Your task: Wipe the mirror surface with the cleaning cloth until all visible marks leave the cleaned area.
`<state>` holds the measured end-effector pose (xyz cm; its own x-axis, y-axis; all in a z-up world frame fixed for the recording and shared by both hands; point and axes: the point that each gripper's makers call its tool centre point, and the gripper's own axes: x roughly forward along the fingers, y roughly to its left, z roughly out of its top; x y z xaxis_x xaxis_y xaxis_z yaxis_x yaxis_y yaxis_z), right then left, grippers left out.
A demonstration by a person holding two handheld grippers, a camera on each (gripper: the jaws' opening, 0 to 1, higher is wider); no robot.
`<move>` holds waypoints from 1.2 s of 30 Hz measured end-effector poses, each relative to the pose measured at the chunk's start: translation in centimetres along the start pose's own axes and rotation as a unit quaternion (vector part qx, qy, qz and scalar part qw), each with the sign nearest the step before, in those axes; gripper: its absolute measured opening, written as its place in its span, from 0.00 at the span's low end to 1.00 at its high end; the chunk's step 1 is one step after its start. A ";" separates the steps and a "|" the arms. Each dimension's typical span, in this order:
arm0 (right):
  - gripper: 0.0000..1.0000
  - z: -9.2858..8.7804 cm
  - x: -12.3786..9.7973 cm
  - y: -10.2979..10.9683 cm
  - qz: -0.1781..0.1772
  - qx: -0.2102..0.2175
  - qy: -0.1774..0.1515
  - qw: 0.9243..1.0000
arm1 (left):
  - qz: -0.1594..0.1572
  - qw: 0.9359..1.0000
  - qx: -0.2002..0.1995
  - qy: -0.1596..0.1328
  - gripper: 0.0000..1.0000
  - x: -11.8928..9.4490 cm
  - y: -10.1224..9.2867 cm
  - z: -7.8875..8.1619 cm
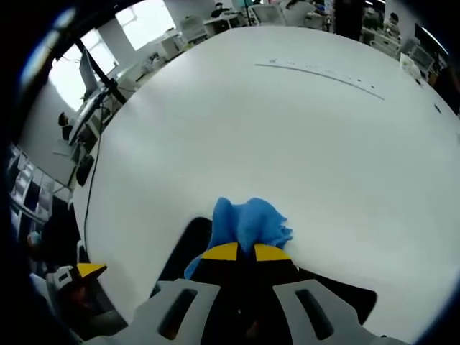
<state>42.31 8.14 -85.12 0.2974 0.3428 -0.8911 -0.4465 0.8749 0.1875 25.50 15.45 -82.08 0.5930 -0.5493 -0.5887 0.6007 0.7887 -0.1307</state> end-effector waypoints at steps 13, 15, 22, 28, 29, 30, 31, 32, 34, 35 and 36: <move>0.00 0.0 0.0 0.3 -0.018 -0.011 -0.004 1.000 | 0.000 1.000 0.003 0.000 0.99 0.0 0.0 0.1; 0.00 0.0 0.1 0.2 -0.020 -0.012 -0.003 1.000 | 0.000 1.000 0.003 0.000 0.99 0.1 0.0 0.0; 0.00 -0.4 0.3 0.4 -0.027 -0.027 -0.008 0.999 | 0.001 1.000 0.006 -0.001 0.99 0.1 0.0 0.0; 0.00 -1.0 0.5 0.6 -0.034 -0.041 -0.015 0.998 | 0.001 1.000 0.007 0.000 0.99 0.1 0.0 0.0; 0.00 -1.2 0.5 0.7 -0.035 -0.042 -0.017 0.998 | 0.001 1.000 0.007 0.000 0.99 0.1 0.0 0.0; 0.00 -1.3 0.3 0.8 -0.035 -0.045 -0.019 0.998 | 0.001 1.000 0.007 0.000 0.99 0.1 0.0 0.0; 0.00 -1.5 0.3 0.9 -0.035 -0.047 -0.020 0.998 | 0.002 1.000 0.008 0.000 0.99 0.1 0.0 0.0; 0.00 -1.7 0.1 1.0 -0.035 -0.046 -0.020 0.998 | 0.002 1.000 0.009 0.000 0.99 0.1 0.0 0.0; 0.00 -2.1 -0.2 1.2 -0.033 -0.034 -0.022 0.999 | 0.002 1.000 0.009 0.000 0.99 0.1 0.0 0.0; 0.00 -2.2 -0.2 1.3 -0.032 -0.032 -0.022 0.999 | 0.003 1.000 0.008 -0.001 0.99 0.0 0.0 0.1; 0.00 -2.5 -0.4 1.5 -0.031 -0.030 -0.022 0.999 | 0.003 1.000 0.009 -0.002 0.99 0.0 0.0 0.1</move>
<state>39.44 8.46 -85.50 0.3621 0.3042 -0.8811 -0.4754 0.8733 0.1061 25.59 15.45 -81.98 0.5993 -0.5449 -0.5864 0.6057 0.7876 -0.1129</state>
